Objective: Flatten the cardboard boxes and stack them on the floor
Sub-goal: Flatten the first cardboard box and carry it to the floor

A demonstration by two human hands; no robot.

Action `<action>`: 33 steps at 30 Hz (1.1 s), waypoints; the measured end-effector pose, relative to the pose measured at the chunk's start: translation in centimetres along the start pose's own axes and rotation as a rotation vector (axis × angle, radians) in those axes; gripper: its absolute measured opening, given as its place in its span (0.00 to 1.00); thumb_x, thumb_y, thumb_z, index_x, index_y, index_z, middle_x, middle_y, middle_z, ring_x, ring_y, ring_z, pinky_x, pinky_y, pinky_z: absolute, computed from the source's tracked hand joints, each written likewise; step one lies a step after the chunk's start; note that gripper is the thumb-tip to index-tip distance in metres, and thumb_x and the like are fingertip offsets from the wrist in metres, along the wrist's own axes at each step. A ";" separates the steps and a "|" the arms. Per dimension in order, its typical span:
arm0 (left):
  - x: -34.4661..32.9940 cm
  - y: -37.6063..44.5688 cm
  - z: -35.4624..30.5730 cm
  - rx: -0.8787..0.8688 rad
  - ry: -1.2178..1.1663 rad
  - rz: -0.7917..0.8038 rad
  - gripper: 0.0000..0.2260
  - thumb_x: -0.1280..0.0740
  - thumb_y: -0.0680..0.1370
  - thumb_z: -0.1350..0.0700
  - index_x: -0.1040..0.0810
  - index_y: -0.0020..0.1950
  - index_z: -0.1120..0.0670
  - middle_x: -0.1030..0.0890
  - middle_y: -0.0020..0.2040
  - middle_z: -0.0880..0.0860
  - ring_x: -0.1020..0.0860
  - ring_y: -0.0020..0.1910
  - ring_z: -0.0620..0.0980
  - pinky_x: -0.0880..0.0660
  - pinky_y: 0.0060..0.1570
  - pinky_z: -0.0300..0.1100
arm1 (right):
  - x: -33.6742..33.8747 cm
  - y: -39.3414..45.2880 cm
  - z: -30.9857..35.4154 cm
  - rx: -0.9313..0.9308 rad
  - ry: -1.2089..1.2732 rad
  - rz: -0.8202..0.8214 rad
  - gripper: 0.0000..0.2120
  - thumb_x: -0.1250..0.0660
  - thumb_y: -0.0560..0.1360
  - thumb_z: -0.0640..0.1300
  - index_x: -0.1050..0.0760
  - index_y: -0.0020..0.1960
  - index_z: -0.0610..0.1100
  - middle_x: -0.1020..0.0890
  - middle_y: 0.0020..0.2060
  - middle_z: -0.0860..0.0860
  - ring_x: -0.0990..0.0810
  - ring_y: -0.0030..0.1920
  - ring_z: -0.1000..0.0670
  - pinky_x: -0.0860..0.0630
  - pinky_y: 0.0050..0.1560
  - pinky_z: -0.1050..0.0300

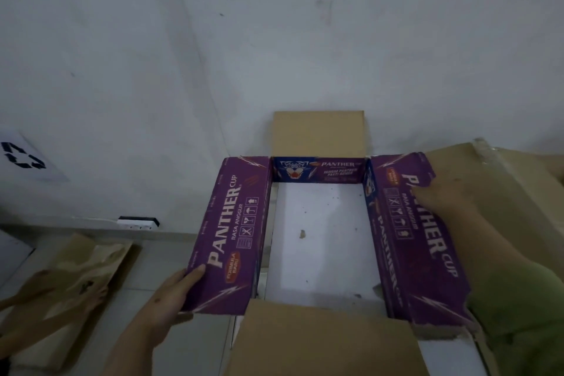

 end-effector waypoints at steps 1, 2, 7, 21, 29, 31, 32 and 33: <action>-0.1 -0.3 0.6 0.026 -0.087 -0.002 0.12 0.38 0.78 0.47 0.25 0.55 0.53 0.17 0.47 0.55 0.20 0.47 0.55 0.26 0.49 0.50 | -0.9 1.1 -1.3 -0.036 0.031 0.008 0.36 0.37 0.59 0.70 0.26 0.57 0.46 0.20 0.51 0.44 0.20 0.48 0.38 0.22 0.50 0.43; -0.3 -0.7 1.0 0.039 -0.193 -0.001 0.12 0.39 0.78 0.48 0.24 0.55 0.54 0.18 0.48 0.56 0.21 0.48 0.56 0.26 0.51 0.53 | -1.9 2.3 -2.6 -0.068 0.048 0.021 0.38 0.38 0.56 0.71 0.26 0.57 0.47 0.20 0.52 0.43 0.20 0.49 0.37 0.23 0.51 0.41; -1.0 -1.5 1.3 0.036 -0.527 0.035 0.11 0.41 0.80 0.54 0.26 0.59 0.56 0.19 0.50 0.59 0.21 0.47 0.59 0.24 0.47 0.55 | -0.1 -2.5 -0.6 0.002 0.207 0.000 0.24 0.43 0.62 0.60 0.24 0.50 0.46 0.19 0.50 0.43 0.22 0.51 0.36 0.30 0.59 0.36; -6.4 -3.1 -3.7 -0.119 -0.576 0.261 0.12 0.43 0.80 0.55 0.29 0.63 0.51 0.18 0.48 0.53 0.21 0.47 0.54 0.26 0.42 0.53 | 1.7 -16.2 3.3 0.324 0.190 0.069 0.11 0.50 0.79 0.50 0.29 0.46 0.52 0.22 0.47 0.50 0.22 0.52 0.43 0.31 0.62 0.39; -13.6 -7.1 -4.9 -0.067 -0.489 0.566 0.24 0.49 0.76 0.35 0.22 0.56 0.48 0.20 0.54 0.54 0.23 0.55 0.57 0.25 0.50 0.57 | 2.1 -21.1 3.9 0.428 0.219 0.315 0.12 0.47 0.81 0.51 0.29 0.48 0.46 0.22 0.42 0.49 0.22 0.43 0.48 0.29 0.39 0.57; -15.1 -7.8 -4.6 -0.069 -0.503 0.632 0.30 0.54 0.74 0.31 0.22 0.57 0.47 0.16 0.46 0.53 0.19 0.46 0.55 0.24 0.50 0.56 | 2.7 -22.4 3.9 0.417 0.252 0.377 0.16 0.47 0.79 0.58 0.29 0.53 0.46 0.19 0.44 0.47 0.19 0.44 0.46 0.25 0.44 0.54; -15.9 -8.0 -4.4 -0.067 -0.486 0.654 0.32 0.56 0.73 0.29 0.22 0.57 0.46 0.16 0.45 0.53 0.19 0.45 0.55 0.24 0.51 0.56 | 3.0 -22.8 4.0 0.411 0.272 0.406 0.19 0.46 0.78 0.60 0.29 0.54 0.45 0.18 0.46 0.45 0.18 0.46 0.44 0.24 0.47 0.51; -16.6 -8.3 -4.2 -0.062 -0.465 0.677 0.32 0.57 0.73 0.28 0.22 0.56 0.44 0.17 0.48 0.53 0.20 0.49 0.55 0.25 0.54 0.59 | 3.3 -23.4 4.2 0.417 0.288 0.429 0.22 0.46 0.77 0.61 0.28 0.56 0.44 0.18 0.47 0.43 0.18 0.47 0.43 0.23 0.50 0.50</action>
Point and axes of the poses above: each hand's wrist, its own y-axis towards the middle knuckle, its own x-axis out of the back of the hand, z = x × y, the point moved 3 cm from there along y, towards the middle knuckle
